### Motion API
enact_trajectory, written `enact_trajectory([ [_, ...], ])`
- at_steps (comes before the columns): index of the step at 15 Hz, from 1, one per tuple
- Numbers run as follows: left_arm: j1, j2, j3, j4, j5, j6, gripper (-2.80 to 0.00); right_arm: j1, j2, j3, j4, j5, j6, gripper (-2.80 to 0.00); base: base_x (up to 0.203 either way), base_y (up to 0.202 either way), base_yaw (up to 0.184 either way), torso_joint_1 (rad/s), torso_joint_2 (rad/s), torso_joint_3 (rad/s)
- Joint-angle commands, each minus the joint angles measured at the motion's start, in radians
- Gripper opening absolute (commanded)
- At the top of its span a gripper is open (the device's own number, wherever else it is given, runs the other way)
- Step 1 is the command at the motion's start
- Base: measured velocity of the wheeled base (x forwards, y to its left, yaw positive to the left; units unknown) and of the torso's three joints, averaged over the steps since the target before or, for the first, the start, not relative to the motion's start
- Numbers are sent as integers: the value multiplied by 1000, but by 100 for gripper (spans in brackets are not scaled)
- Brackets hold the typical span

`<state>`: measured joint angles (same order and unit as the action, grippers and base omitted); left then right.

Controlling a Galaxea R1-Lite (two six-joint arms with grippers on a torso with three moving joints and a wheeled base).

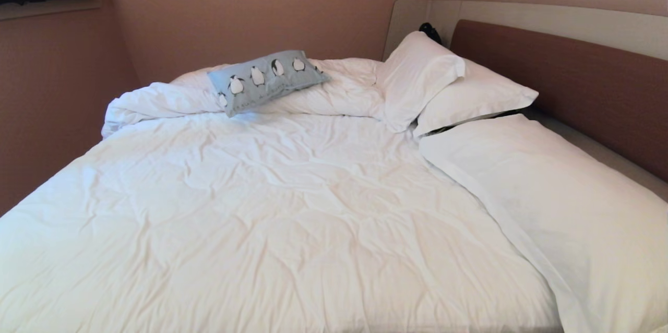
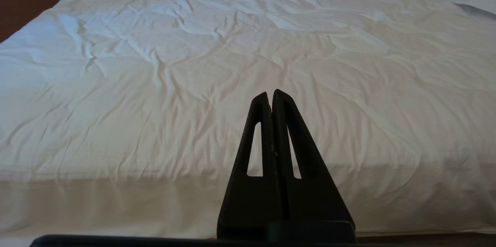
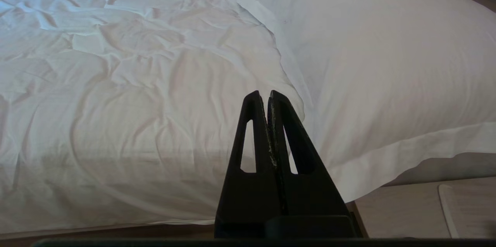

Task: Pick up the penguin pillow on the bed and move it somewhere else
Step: Pick up the pillow

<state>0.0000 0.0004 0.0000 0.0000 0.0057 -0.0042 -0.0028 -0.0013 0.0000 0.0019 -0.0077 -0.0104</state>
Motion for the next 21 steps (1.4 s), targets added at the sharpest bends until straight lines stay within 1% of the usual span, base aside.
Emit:
enact_trajectory([
  [1,0,0,0,0,0,0,-280,1,0,2,1,0,0,-280,0,0,0,0,0,0],
  [21,0,1,0,0,0,0,-280,0,0,2,0,0,0,-280,0,0,0,0,0,0],
])
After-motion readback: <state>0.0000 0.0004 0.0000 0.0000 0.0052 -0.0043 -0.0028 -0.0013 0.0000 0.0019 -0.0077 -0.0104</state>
